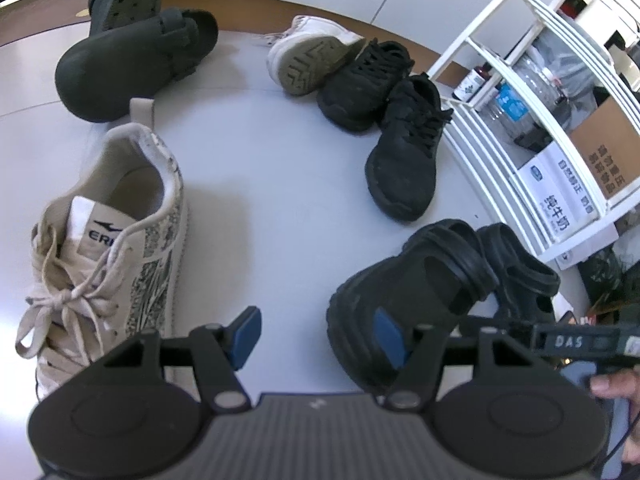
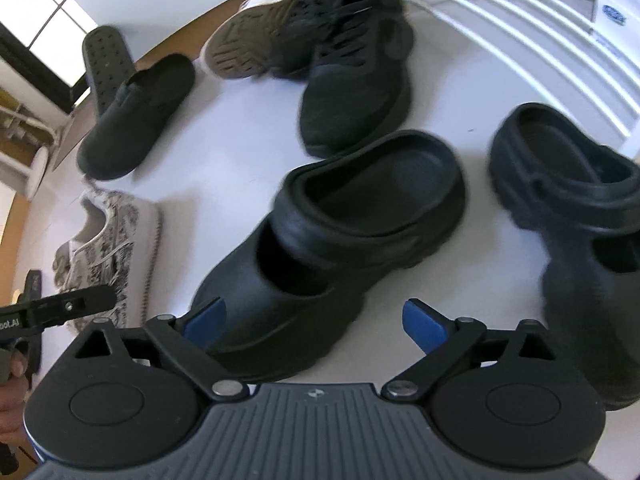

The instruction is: Organize scattered shoes

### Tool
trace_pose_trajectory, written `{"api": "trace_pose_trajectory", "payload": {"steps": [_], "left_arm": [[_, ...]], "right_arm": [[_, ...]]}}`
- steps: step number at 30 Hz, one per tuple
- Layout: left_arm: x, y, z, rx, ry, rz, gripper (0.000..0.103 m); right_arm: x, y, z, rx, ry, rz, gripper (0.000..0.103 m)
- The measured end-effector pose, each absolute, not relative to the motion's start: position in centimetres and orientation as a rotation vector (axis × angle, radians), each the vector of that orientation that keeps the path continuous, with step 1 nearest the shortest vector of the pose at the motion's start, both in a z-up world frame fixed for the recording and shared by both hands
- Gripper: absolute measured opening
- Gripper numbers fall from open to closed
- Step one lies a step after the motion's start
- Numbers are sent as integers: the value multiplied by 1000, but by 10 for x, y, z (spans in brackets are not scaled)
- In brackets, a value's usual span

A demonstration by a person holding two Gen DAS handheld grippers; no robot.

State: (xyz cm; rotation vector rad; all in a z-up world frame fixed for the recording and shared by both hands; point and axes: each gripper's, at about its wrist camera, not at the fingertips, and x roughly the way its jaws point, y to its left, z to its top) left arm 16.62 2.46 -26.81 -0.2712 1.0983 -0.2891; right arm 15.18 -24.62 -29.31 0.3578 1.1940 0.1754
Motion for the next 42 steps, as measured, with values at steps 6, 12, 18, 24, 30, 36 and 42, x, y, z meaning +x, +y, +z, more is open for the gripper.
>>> {"api": "trace_pose_trajectory", "payload": {"steps": [6,12,18,24,30,36,42], "left_arm": [[164,41,-268,-284,1098,-259,66],[165,46,-268,-290,1101,-249,66],[166,43,-268,-282,1100,-260,66],[167,40,-269,-277,1110,-255,66],[167,32,-268,-260,1103,-257,66],[169,29,-267,-257,1097,-251,66],[168,32,-267,-264,1098,-249,66]], "right_arm": [[160,-234,-300,346,1205,177,100],[167,-232,-306,349,1203,166,99],[169,-238,-315,339,1212,201,88],[167,-242,-313,333,1204,234,82],[163,-248,-308,320,1198,240,72],[157,-253,-298,258,1162,191,69],[156,-253,-290,295,1136,166,88]]}}
